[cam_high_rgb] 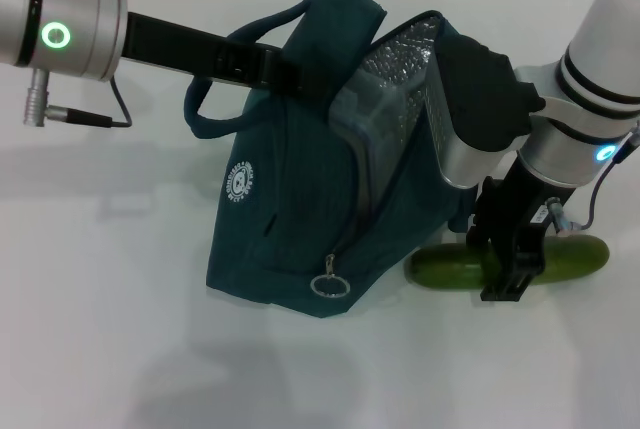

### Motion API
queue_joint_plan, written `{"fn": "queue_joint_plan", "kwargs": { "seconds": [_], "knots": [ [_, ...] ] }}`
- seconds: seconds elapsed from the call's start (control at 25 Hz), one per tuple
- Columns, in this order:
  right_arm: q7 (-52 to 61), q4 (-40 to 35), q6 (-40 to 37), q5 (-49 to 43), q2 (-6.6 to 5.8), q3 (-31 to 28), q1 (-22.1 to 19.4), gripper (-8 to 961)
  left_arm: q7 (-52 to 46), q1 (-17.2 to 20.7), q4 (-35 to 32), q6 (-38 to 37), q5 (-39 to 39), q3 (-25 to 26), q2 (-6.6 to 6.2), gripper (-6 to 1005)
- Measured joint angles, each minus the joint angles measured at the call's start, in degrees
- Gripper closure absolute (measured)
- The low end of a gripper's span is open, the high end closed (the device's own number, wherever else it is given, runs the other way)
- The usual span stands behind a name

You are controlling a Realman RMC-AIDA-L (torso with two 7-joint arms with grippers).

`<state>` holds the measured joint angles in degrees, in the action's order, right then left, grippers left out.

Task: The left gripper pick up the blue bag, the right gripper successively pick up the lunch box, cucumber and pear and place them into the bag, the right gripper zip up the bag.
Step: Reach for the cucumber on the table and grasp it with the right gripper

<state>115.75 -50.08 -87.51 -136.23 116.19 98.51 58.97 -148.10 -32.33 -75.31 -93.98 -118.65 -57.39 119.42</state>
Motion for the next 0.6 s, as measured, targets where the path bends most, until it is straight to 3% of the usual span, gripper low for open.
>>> {"fn": "queue_joint_plan", "kwargs": {
  "seconds": [0.6],
  "knots": [
    [0.22, 0.5, 1.93, 0.1, 0.0, 1.72, 0.08, 260, 0.32, -0.13, 0.45, 0.37, 0.18, 0.09, 0.02, 938]
  ]
}}
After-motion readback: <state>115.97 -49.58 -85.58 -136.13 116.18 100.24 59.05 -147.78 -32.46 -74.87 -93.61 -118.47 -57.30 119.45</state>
